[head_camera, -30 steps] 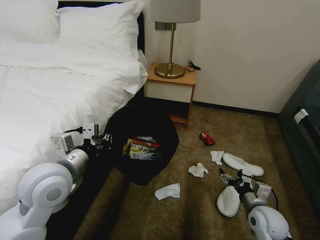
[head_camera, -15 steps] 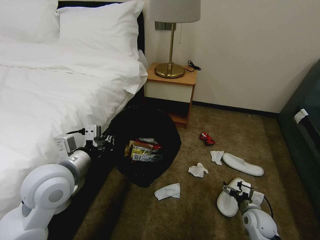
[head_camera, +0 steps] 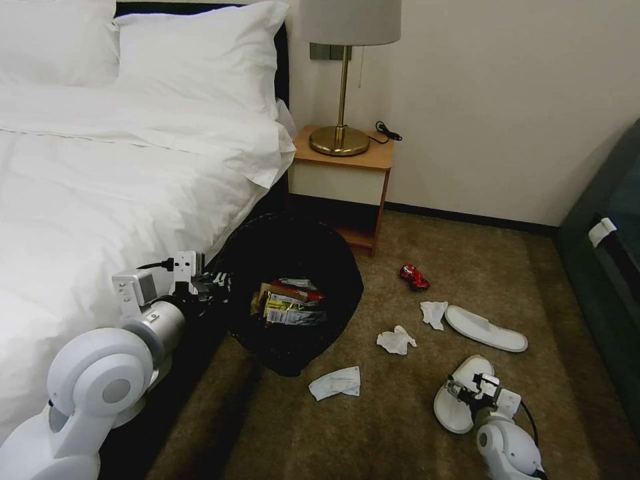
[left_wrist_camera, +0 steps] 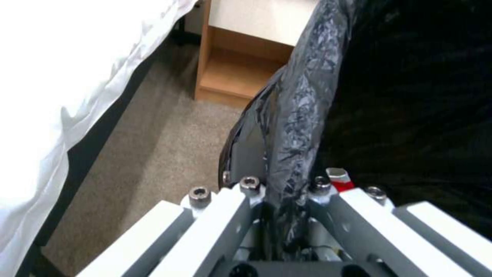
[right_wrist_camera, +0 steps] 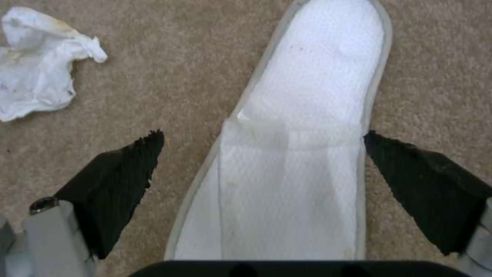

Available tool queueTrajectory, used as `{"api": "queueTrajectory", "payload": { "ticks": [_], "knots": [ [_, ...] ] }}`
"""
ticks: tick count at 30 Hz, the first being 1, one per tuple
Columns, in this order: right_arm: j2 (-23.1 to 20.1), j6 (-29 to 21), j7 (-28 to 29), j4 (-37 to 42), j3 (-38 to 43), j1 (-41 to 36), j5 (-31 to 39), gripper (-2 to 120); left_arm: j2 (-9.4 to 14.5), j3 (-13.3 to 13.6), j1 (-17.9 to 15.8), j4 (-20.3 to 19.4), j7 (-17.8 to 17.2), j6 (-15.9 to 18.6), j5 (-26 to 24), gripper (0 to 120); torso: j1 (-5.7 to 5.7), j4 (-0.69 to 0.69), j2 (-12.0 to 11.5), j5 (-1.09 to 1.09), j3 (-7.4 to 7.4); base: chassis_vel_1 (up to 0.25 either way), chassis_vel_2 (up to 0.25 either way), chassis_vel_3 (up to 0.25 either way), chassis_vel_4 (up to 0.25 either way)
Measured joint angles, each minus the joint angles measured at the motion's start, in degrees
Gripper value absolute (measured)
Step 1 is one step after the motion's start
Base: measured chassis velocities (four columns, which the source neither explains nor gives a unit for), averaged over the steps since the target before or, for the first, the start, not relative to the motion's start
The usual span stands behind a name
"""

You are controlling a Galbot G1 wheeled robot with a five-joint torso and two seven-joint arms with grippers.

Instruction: Pick up the trash bin, then pick up the garbage on the floor and place it into the trash bin.

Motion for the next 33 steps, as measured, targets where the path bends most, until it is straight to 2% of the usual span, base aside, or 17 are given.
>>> {"api": "queueTrajectory", "payload": {
  "ticks": [6,13,15,16,17,19,21,22,24,27,29,30,33],
  "knots": [
    [0.4,0.7,0.5,-0.6,-0.3,0.2,-0.5,99,-0.2,0.3,-0.3,0.3,0.3,0.0,0.4,2,0.0,0.0,0.0,0.0,0.0,0.0,0.0,0.0,0.0],
    [1.1,1.0,1.3,-0.7,-0.6,0.2,-0.8,88,-0.2,0.4,-0.3,0.4,0.5,0.0,0.5,2,0.01,0.0,0.0,0.0,0.0,0.0,0.0,0.0,0.0],
    [1.5,1.6,1.2,-0.7,-0.8,0.0,-1.4,79,-0.2,0.4,-0.3,0.4,0.6,0.0,0.4,2,0.01,0.0,0.0,0.0,0.0,0.0,0.0,0.0,0.0],
    [1.5,1.6,1.2,-0.7,-0.8,0.0,-1.4,79,-0.2,0.4,-0.3,0.4,0.6,0.0,0.4,2,0.01,0.0,0.0,0.0,0.0,0.0,0.0,0.0,0.0],
    [1.6,1.6,1.0,-0.5,-0.9,-0.2,-1.5,72,-0.2,0.3,-0.3,0.4,0.6,0.0,0.2,2,0.01,0.0,0.0,0.0,0.0,0.0,0.0,0.0,0.0],
    [1.7,1.6,0.9,-0.4,-1.0,-0.3,-1.6,71,-0.2,0.3,-0.3,0.4,0.6,0.0,0.1,2,0.01,0.0,0.0,0.0,0.0,0.0,0.0,0.0,0.0],
    [1.9,1.6,0.7,-0.2,-1.1,-0.4,-1.7,59,-0.2,0.2,-0.4,0.4,0.7,0.0,-0.1,2,0.01,0.0,0.0,0.0,0.0,0.0,0.0,0.0,0.0],
    [1.9,1.6,0.7,-0.2,-1.1,-0.4,-1.7,59,-0.2,0.2,-0.4,0.4,0.7,0.0,-0.1,2,0.01,0.0,0.0,0.0,0.0,0.0,0.0,0.0,0.0],
    [2.2,1.5,0.6,-0.1,-1.1,-0.4,-1.8,48,-0.2,0.1,-0.4,0.4,0.7,0.0,-0.1,2,0.01,0.0,0.0,0.0,0.0,0.0,0.0,0.0,0.0],
    [2.3,1.5,0.6,-0.1,-1.1,-0.5,-1.8,43,-0.1,0.1,-0.4,0.4,0.7,0.0,-0.1,2,0.01,0.0,0.0,0.0,0.0,0.0,0.0,0.0,0.0],
    [2.3,1.4,0.7,0.3,-1.0,-0.6,-1.7,30,-0.1,0.1,-0.4,0.4,0.7,0.0,-0.2,2,0.01,0.0,0.0,0.0,0.0,0.0,0.0,0.0,0.0],
    [2.3,1.4,0.7,0.3,-1.0,-0.6,-1.7,30,-0.1,0.1,-0.4,0.4,0.7,0.0,-0.2,2,0.01,0.0,0.0,0.0,0.0,0.0,0.0,0.0,0.0],
    [2.3,1.3,1.1,1.4,-0.7,-0.9,-0.7,16,0.1,0.0,-0.3,0.2,0.6,0.0,-0.4,2,0.01,0.0,0.0,0.0,0.0,0.0,0.0,0.0,0.0]
  ]
}}
